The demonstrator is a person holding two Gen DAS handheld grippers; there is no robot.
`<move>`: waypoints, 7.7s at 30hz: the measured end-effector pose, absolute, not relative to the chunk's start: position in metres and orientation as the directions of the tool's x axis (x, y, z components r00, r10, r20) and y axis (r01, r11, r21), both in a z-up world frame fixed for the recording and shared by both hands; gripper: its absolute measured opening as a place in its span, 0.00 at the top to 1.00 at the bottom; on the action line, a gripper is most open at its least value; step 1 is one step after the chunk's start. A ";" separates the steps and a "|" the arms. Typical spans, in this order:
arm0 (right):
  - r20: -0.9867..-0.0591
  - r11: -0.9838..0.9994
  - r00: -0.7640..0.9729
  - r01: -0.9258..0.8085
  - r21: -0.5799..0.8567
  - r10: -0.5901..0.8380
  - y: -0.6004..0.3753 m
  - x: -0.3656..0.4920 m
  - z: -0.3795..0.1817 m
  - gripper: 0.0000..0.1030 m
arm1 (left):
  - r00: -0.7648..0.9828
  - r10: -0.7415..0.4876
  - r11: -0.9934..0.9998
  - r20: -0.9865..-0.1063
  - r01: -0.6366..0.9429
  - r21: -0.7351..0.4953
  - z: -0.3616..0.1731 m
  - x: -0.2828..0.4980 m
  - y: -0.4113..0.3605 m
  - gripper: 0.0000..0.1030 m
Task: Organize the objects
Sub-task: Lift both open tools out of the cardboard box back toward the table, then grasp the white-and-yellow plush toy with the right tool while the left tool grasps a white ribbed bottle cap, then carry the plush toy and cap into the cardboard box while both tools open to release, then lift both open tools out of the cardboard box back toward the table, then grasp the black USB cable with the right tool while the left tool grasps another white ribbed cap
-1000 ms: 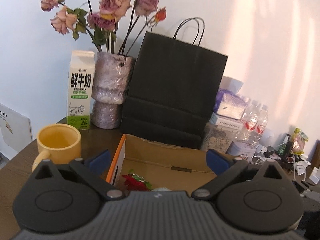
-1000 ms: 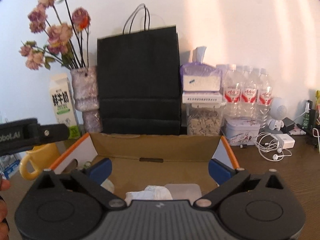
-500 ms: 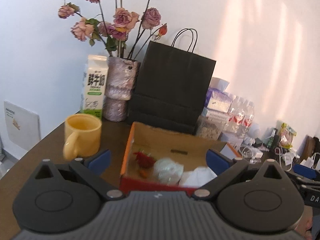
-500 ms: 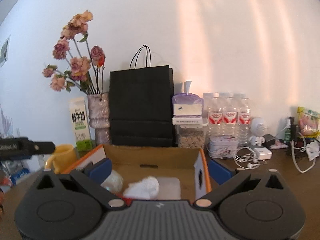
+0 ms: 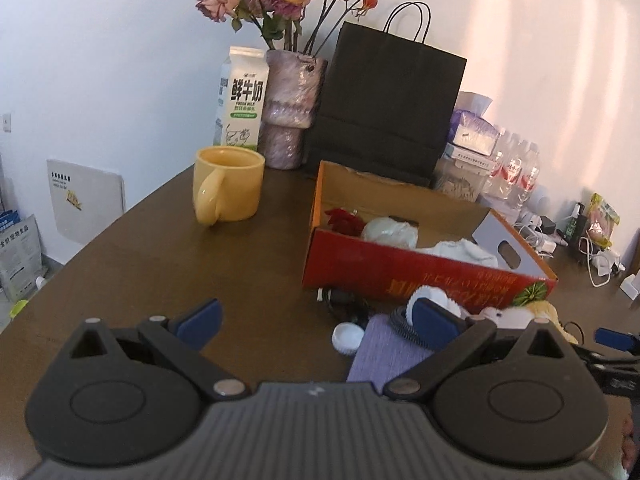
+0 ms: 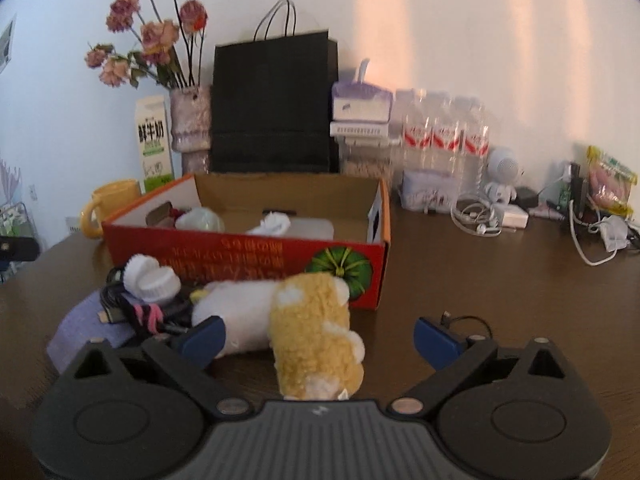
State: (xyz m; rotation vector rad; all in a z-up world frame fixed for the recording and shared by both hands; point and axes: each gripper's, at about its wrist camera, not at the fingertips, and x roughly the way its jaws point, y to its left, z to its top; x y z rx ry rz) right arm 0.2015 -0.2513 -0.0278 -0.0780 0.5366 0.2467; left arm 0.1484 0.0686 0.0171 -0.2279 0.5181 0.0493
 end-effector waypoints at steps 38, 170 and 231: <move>-0.375 0.952 0.875 -0.279 0.127 0.307 -0.265 0.191 -0.041 0.56 | 0.845 -0.044 0.986 -0.534 -0.049 -0.159 0.012 0.182 0.013 0.00; -0.356 0.962 0.897 -0.274 0.018 0.262 -0.235 0.220 0.022 0.00 | 0.943 -0.020 0.991 -0.333 -0.025 -0.130 0.054 0.199 0.024 0.00; -0.576 0.985 0.800 -0.162 0.059 0.166 -0.321 0.275 -0.060 0.86 | 0.855 -0.008 0.994 -0.519 -0.049 -0.097 0.010 0.143 0.010 0.00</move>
